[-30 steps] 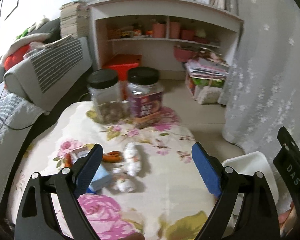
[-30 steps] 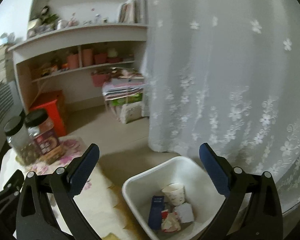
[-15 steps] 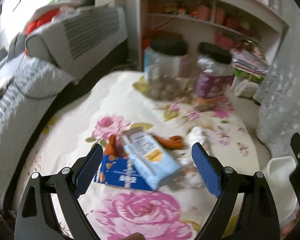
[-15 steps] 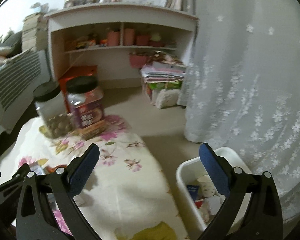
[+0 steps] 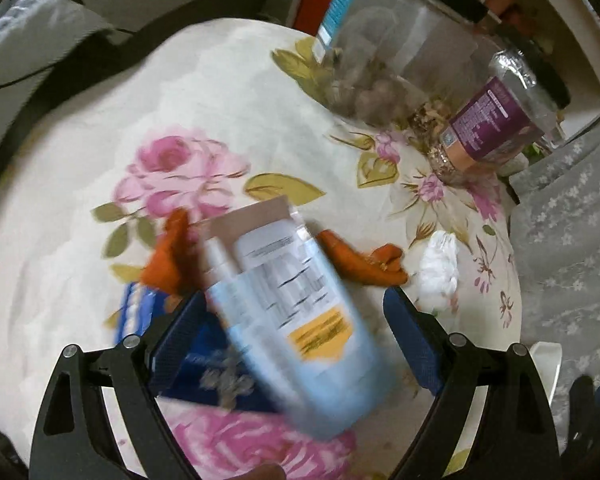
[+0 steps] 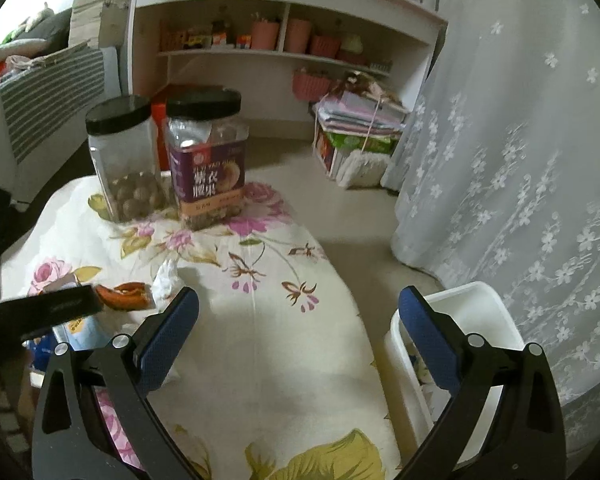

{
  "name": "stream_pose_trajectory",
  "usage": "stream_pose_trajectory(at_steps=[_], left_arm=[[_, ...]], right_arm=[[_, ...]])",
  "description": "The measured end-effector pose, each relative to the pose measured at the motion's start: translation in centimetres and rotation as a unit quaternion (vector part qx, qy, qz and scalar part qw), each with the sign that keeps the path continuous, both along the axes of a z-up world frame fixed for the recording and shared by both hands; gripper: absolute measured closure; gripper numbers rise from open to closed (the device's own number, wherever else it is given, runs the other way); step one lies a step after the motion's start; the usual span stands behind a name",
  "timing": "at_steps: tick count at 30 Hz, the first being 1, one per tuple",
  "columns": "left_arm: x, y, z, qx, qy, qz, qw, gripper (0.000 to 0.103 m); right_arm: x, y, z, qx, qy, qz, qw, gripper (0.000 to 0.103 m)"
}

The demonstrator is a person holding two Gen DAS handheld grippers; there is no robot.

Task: Collect trash
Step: 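Grasp the blue milk carton with the left tool while the right tool grasps white tissue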

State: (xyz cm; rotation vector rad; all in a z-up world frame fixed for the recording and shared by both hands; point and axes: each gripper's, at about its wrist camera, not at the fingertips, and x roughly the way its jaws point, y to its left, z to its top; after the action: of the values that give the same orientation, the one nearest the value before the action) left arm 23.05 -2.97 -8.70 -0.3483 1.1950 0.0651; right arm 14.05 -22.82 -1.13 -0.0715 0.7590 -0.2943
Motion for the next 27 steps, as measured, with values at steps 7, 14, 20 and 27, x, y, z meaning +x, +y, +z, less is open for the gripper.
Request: stream_pose_trajectory(at_steps=[7, 14, 20, 27], left_arm=[[0.9, 1.9, -0.8, -0.069, 0.015, -0.001, 0.9975, 0.043], [-0.7, 5.9, 3.6, -0.075, -0.019, 0.0, 0.997, 0.044], [-4.2, 8.6, 7.6, -0.036, -0.054, -0.001, 0.9979, 0.043], [-6.7, 10.5, 7.1, -0.024, -0.059, 0.019, 0.9978, 0.043]], right_arm=[[1.9, 1.2, -2.9, 0.045, 0.075, 0.07, 0.994, 0.007], [3.5, 4.5, -6.8, 0.094, 0.141, 0.159, 0.973, 0.01], [4.3, 6.3, -8.9, 0.152, 0.176, 0.185, 0.955, 0.015], [5.1, 7.4, -9.7, 0.168, 0.189, 0.191, 0.948, 0.061]])
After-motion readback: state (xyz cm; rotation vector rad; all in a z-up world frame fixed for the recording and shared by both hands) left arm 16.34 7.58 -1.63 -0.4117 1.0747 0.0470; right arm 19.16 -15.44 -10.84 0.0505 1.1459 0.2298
